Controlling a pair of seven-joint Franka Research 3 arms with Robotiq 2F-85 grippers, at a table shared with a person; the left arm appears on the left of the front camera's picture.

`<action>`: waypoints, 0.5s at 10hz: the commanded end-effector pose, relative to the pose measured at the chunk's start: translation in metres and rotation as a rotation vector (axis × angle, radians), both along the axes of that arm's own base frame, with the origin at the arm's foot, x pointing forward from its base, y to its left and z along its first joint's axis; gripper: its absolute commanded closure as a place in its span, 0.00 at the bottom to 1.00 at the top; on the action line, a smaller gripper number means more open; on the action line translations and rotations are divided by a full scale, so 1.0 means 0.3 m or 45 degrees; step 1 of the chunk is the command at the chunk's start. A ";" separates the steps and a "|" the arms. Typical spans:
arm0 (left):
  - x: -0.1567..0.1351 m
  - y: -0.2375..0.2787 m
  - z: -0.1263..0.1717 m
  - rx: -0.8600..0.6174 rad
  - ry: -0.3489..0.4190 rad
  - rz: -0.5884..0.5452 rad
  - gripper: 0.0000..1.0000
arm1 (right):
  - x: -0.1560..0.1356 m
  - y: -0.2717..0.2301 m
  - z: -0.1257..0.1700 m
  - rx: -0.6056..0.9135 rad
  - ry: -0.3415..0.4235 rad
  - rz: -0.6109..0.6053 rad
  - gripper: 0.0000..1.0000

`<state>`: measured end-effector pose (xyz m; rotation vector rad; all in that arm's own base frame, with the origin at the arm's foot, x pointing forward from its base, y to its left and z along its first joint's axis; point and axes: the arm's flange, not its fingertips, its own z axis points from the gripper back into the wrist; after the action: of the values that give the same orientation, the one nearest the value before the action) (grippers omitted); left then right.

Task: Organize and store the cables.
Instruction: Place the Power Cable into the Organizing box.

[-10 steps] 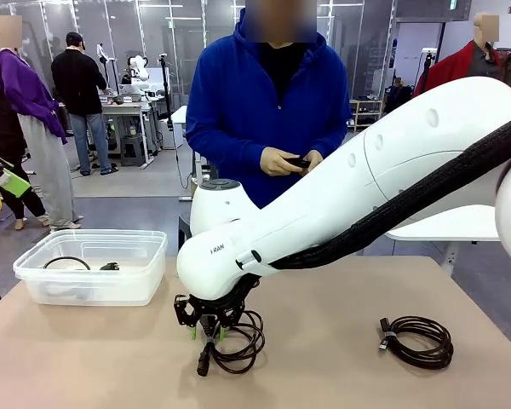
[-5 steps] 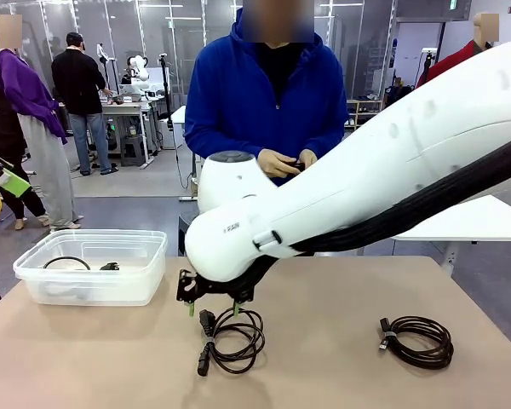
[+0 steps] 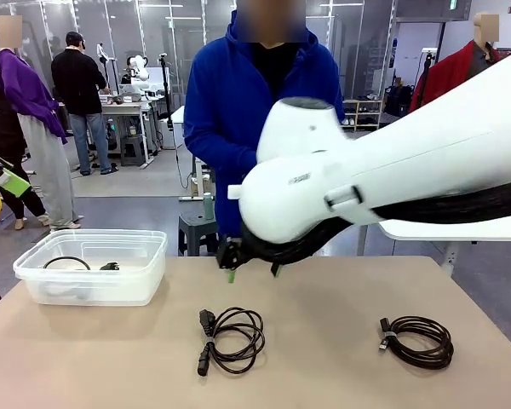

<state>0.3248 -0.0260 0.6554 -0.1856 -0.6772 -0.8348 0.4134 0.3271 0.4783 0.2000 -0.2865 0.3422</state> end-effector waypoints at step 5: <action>-0.002 0.004 -0.001 0.022 0.007 -0.006 0.00 | -0.191 -0.446 0.140 0.005 -0.118 0.319 0.00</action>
<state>0.3248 -0.0259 0.6555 -0.1854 -0.6773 -0.8345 0.3678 0.2150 0.5264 0.1977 -0.3501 0.5737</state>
